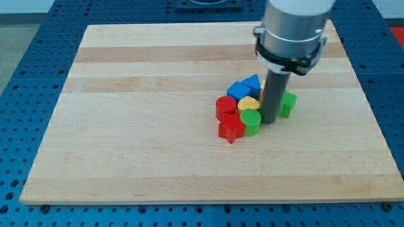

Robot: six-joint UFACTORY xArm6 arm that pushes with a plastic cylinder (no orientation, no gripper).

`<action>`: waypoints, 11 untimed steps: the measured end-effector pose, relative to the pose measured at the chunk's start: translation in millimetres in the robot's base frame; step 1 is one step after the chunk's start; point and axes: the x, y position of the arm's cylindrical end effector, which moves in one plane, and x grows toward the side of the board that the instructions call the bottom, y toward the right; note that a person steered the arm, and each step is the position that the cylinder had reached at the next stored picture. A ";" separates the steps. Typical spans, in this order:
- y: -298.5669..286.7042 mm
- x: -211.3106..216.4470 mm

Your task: Move green star into yellow heart

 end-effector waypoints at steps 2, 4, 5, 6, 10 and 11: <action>20.6 17.5; 66.9 13.4; 30.8 11.4; 31.0 10.4; 91.6 -28.3; 54.1 -24.7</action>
